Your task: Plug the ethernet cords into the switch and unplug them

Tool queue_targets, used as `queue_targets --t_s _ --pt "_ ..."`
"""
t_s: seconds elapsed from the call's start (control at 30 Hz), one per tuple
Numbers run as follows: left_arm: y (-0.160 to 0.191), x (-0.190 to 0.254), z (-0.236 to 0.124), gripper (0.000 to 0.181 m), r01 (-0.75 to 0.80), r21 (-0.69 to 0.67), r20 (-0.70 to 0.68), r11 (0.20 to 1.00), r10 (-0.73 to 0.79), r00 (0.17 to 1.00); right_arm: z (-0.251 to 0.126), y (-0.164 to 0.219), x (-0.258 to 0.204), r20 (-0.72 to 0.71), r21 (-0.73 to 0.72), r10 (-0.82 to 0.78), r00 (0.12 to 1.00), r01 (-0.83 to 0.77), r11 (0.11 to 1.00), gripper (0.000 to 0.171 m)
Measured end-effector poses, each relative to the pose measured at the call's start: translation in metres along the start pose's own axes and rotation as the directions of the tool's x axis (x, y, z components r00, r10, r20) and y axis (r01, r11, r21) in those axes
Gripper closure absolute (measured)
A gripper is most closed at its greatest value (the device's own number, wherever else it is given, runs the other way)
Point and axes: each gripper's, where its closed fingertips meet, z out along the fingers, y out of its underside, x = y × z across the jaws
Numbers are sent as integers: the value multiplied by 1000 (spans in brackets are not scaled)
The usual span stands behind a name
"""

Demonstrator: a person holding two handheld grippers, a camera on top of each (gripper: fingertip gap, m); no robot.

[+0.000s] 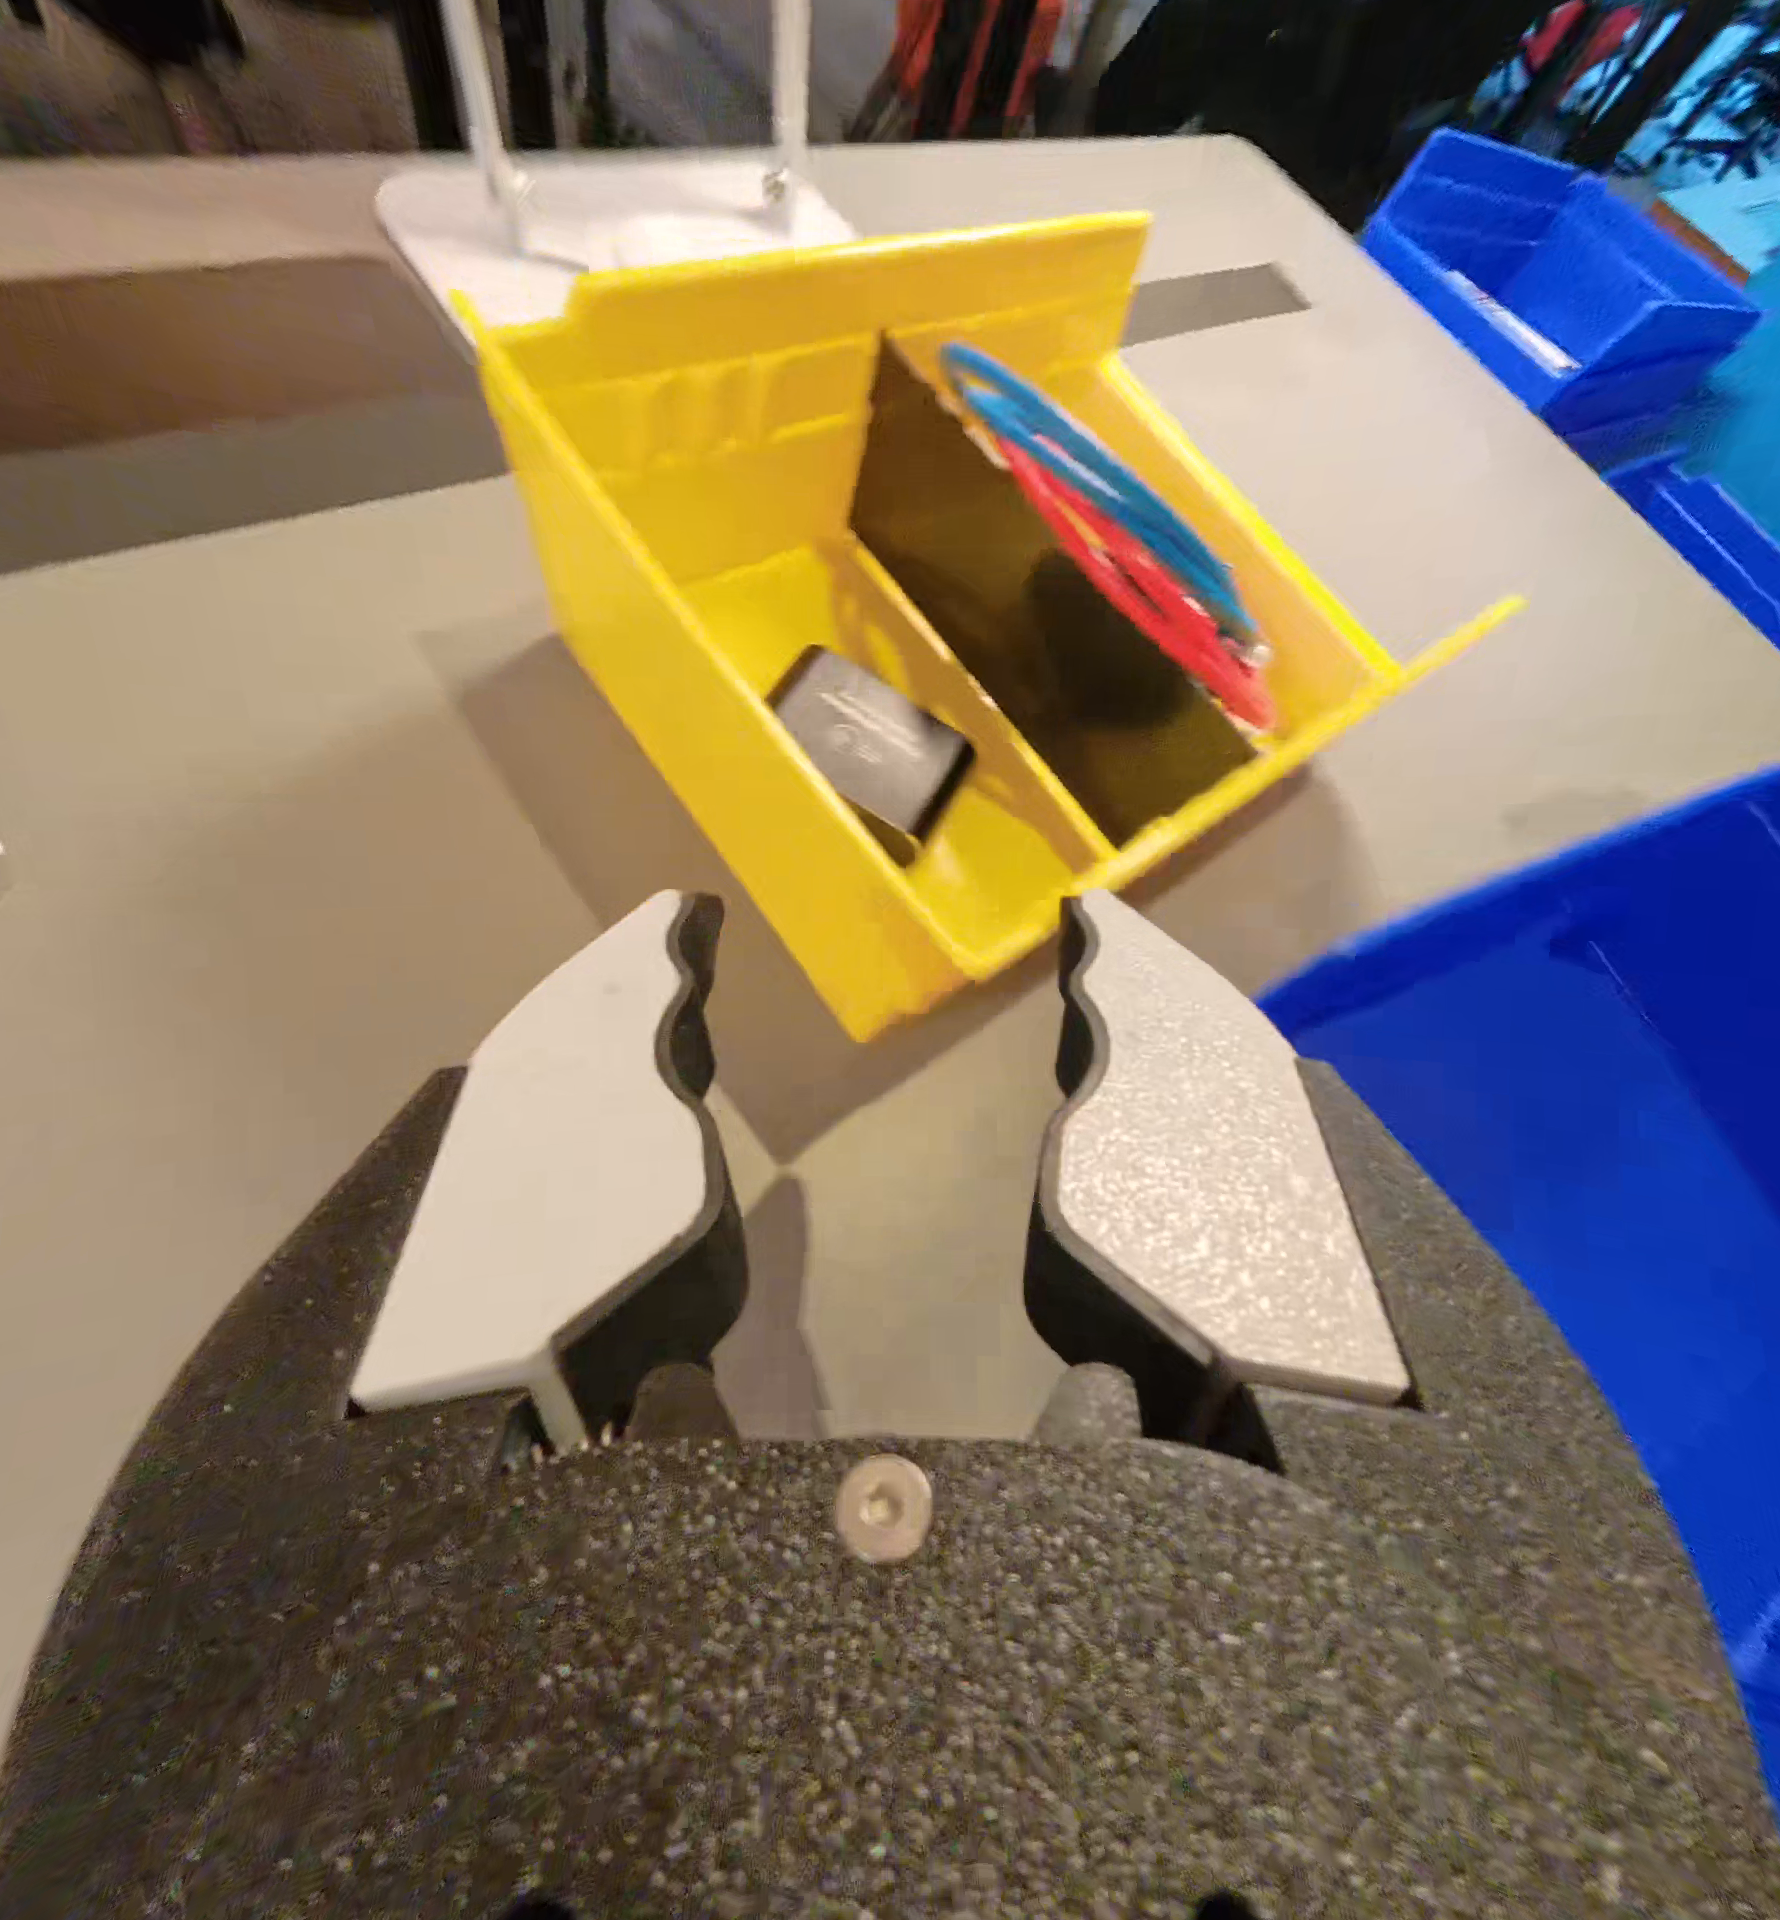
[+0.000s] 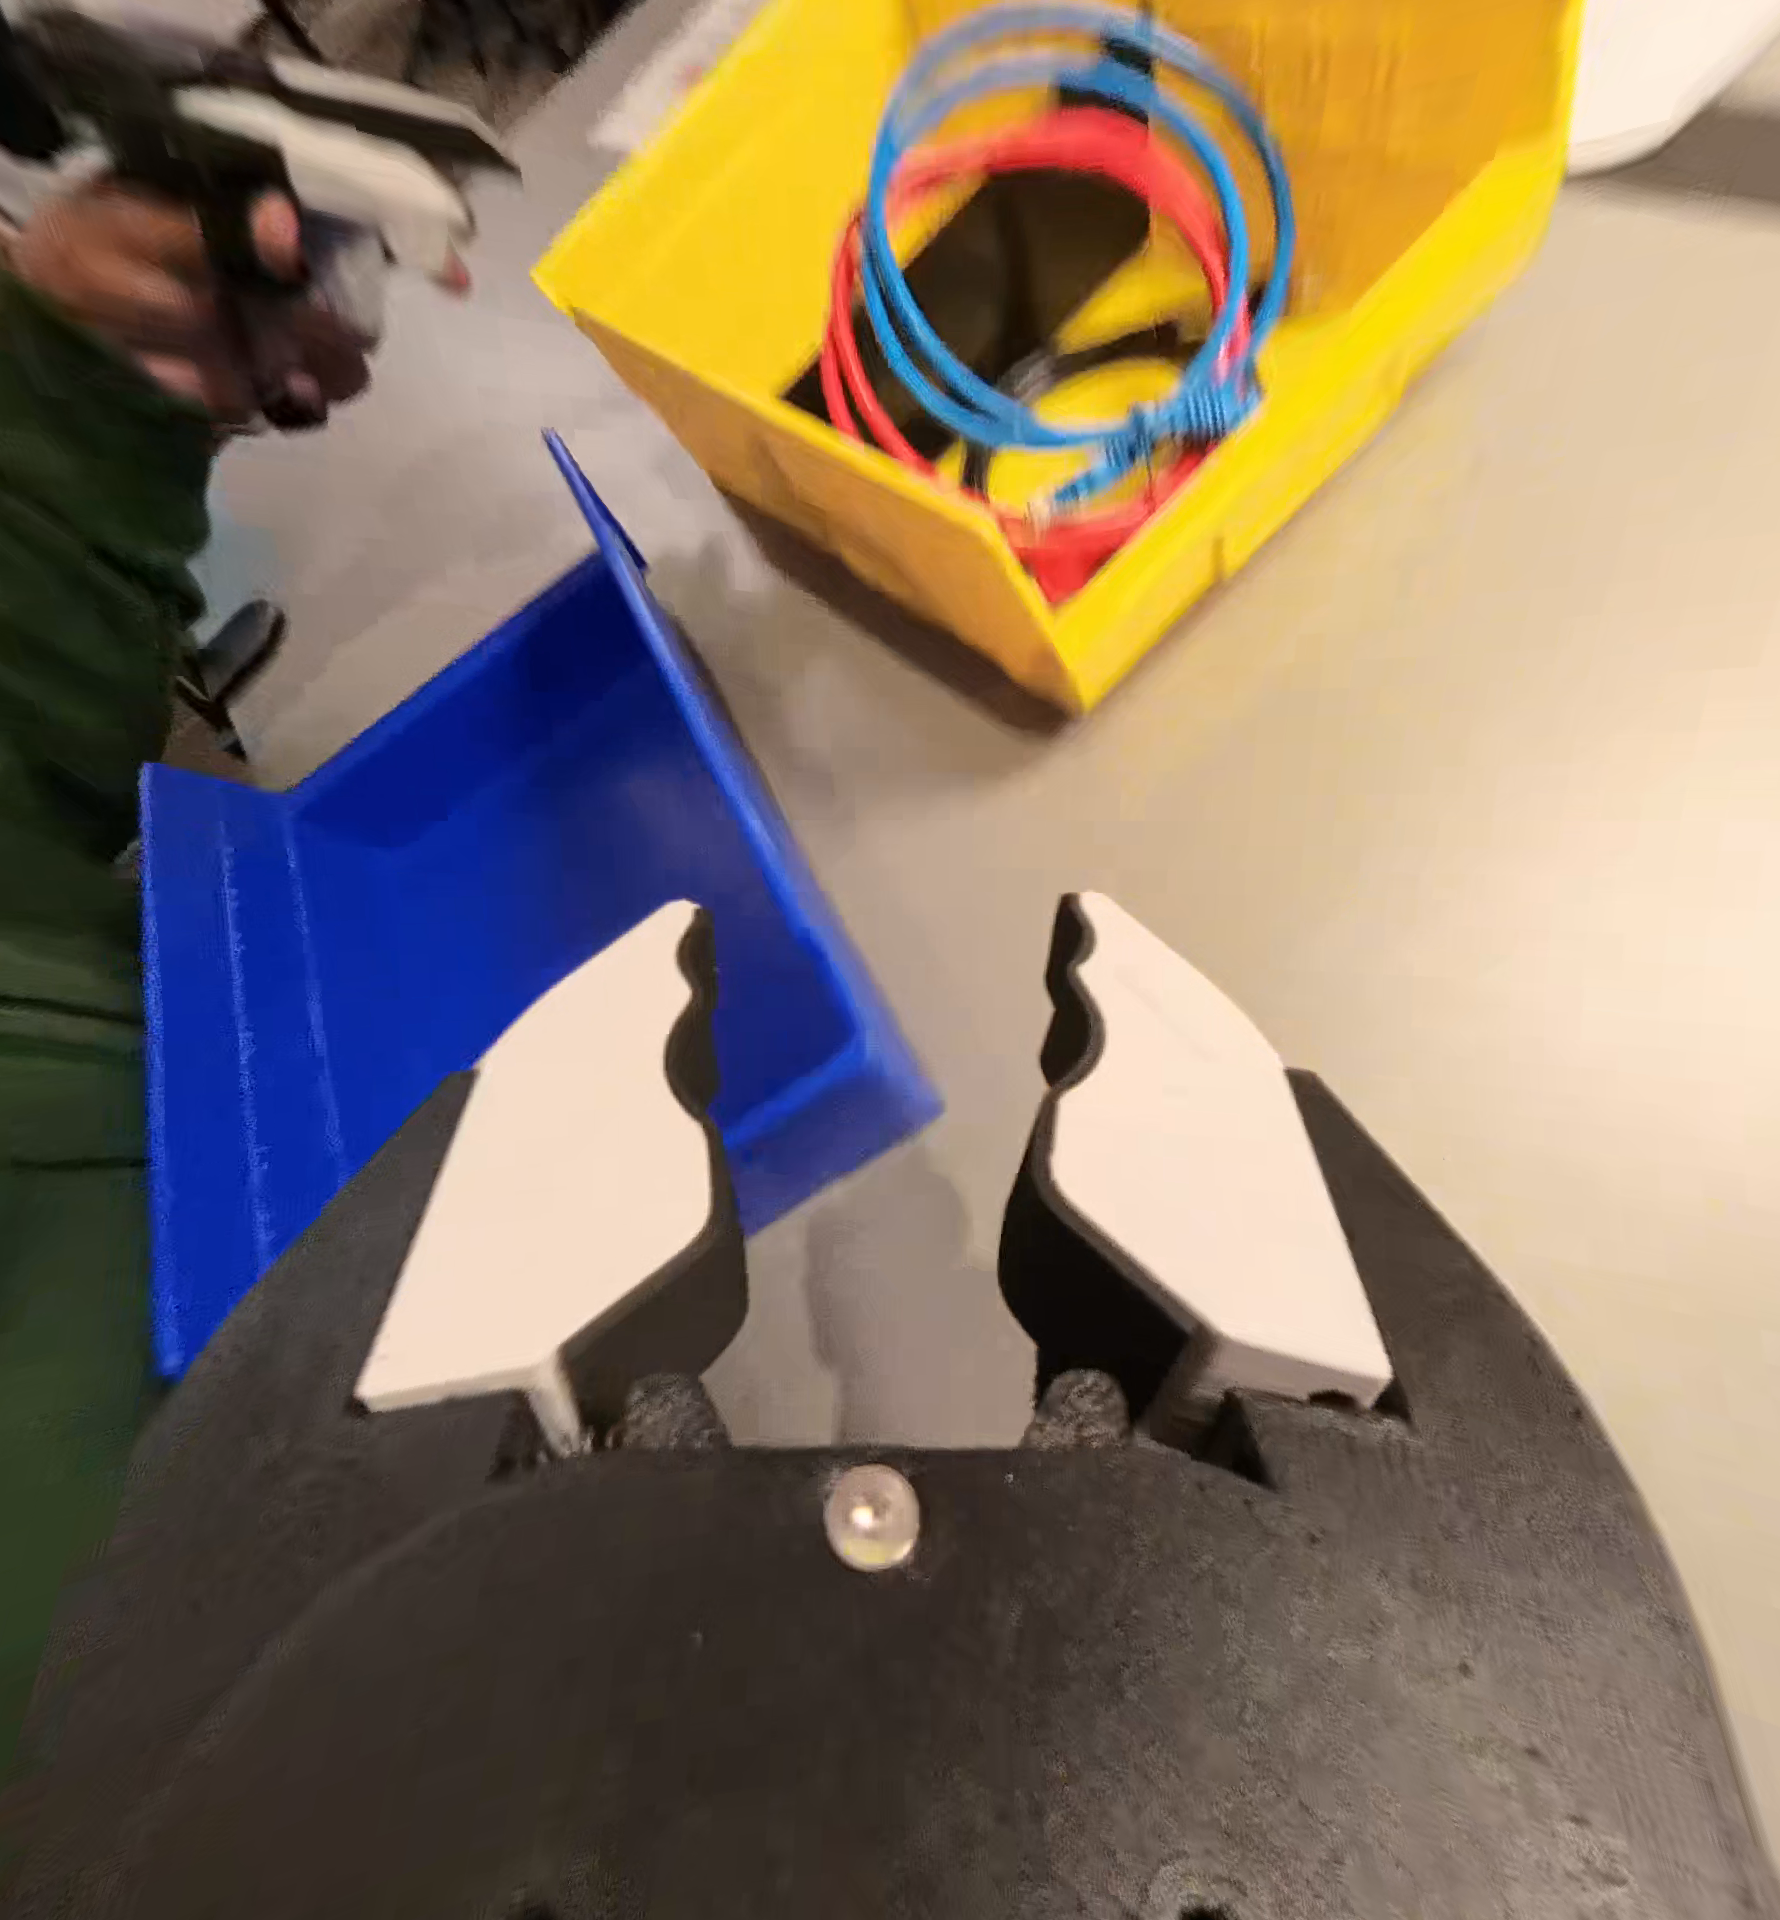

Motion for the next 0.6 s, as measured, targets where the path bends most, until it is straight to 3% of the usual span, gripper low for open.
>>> queue_targets --t_s 0.13,0.23,0.33,0.47,0.6 --pt "-8 -27 37 114 79 -104 -16 991 -81 997 -9 42 -22 -3 -46 160 987 -160 986 96" --pt "-3 -23 57 121 53 -179 -59 982 -65 996 5 70 -42 -2 -124 167 986 -166 978 98" --pt "-3 -24 60 141 16 -160 -68 987 -27 997 16 83 -52 14 -184 35 999 -32 982 127" --pt "-1 -32 45 167 -32 -142 -24 989 29 999 8 80 -35 9 -274 -100 995 99 957 130" --pt "7 -57 18 170 -94 -170 66 981 107 992 -12 66 13 -65 -381 -303 951 256 888 135"
